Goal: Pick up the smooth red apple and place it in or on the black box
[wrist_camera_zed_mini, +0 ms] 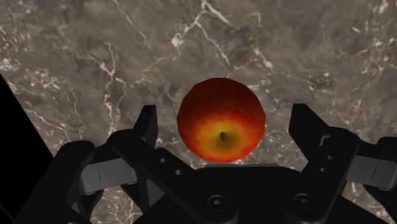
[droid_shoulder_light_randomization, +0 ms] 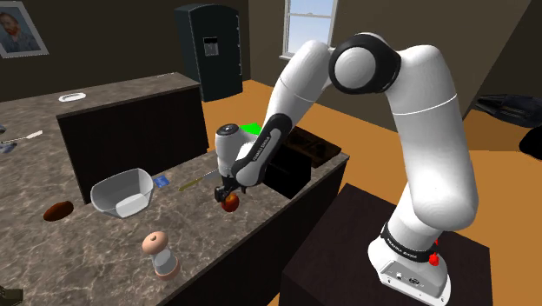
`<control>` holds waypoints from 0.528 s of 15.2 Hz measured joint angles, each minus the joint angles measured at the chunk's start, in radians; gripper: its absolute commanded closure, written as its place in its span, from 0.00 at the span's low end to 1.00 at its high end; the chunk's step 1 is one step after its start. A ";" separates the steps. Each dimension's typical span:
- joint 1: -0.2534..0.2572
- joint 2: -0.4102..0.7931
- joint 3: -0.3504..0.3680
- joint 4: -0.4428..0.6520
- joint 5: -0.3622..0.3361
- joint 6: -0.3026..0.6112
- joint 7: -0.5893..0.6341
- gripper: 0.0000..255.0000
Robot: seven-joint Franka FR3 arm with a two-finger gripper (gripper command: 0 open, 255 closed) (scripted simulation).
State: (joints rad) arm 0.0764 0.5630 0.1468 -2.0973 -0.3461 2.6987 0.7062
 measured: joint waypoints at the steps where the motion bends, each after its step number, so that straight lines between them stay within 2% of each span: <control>1: 0.006 0.024 -0.007 0.018 -0.005 0.007 0.007 0.00; 8: 0.027 0.123 -0.037 0.070 -0.028 0.057 0.028 0.00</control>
State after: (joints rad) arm 0.1039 0.6856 0.1099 -2.0269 -0.3741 2.7555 0.7341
